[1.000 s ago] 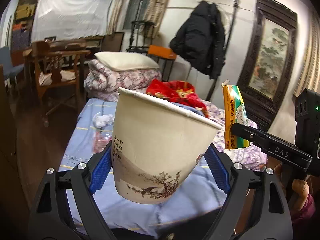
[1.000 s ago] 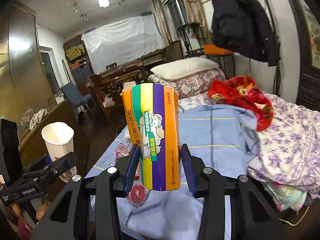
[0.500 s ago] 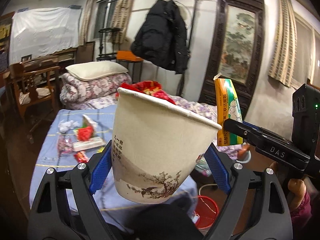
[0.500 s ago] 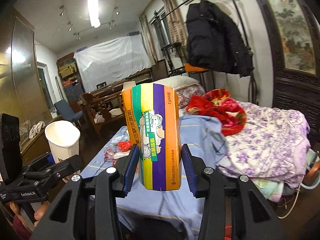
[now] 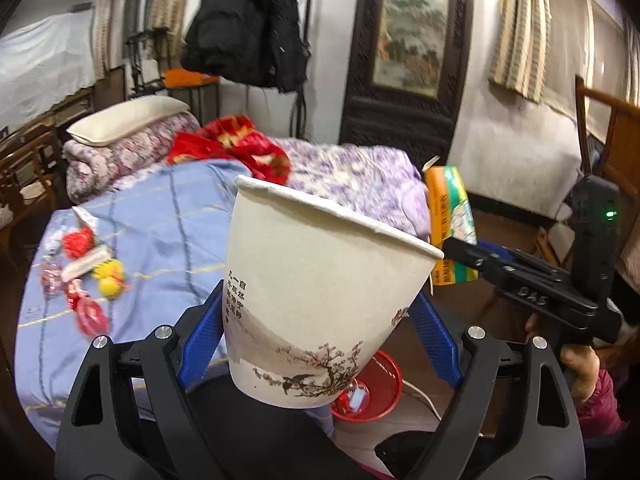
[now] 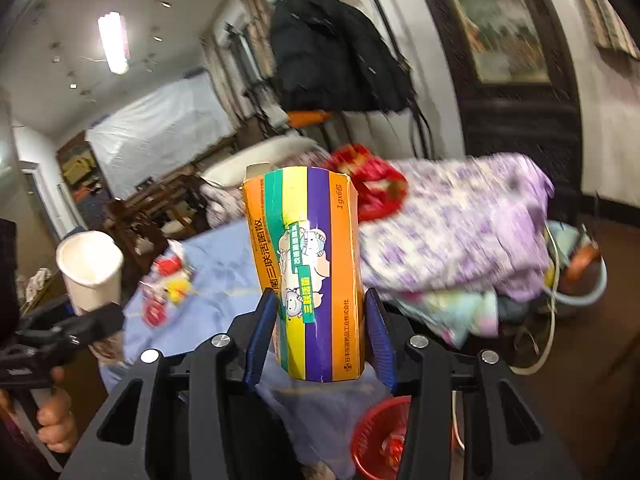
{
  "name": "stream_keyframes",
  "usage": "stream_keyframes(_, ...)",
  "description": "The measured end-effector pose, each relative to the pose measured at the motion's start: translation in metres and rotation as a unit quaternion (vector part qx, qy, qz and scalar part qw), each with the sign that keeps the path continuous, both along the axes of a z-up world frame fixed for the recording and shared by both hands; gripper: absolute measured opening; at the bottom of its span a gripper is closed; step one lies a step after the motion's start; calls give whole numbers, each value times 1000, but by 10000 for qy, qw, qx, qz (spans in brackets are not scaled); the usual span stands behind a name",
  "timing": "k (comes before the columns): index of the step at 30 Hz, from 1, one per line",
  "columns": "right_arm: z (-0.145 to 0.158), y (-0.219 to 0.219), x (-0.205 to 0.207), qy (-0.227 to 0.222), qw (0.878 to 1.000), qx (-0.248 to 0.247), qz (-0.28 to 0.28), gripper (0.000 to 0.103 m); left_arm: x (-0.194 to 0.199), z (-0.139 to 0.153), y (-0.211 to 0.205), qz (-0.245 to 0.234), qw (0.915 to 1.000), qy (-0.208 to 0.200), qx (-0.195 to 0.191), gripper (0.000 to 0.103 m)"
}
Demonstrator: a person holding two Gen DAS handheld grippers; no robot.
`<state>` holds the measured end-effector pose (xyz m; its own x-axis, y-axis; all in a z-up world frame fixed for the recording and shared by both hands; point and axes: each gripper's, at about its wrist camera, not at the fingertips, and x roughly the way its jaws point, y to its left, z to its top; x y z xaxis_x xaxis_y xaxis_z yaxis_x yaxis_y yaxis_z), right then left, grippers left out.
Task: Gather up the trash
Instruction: 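Open the right tool to drop the box while the left tool drops the paper cup into the basket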
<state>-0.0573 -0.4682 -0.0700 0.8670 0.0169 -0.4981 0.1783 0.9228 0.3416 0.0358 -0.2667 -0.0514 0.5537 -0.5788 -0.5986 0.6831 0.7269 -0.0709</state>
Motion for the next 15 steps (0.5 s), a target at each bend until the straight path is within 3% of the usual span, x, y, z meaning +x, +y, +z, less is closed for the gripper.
stream_keyframes(7, -104, -27, 22, 1230, 9919, 196, -235, 51, 9, -48, -42, -306, 9974, 453, 460, 84)
stream_keyframes(9, -143, -27, 33, 1802, 9833, 214, -139, 68, 14, -62, -49, -367, 9960, 604, 546, 84)
stream_keyframes(11, -178, -29, 37, 2280, 9731, 218, -230, 70, 18, -74, -55, -436, 9944, 742, 617, 84)
stream_keyframes(12, -186, -31, 35, 2346, 9713, 273, -292, 70, 19, -80, -59, -474, 9935, 799, 656, 84)
stream_keyframes(15, -183, -55, 16, 1935, 9767, 743, -549, 70, 24, -96, -73, -593, 9906, 950, 791, 84)
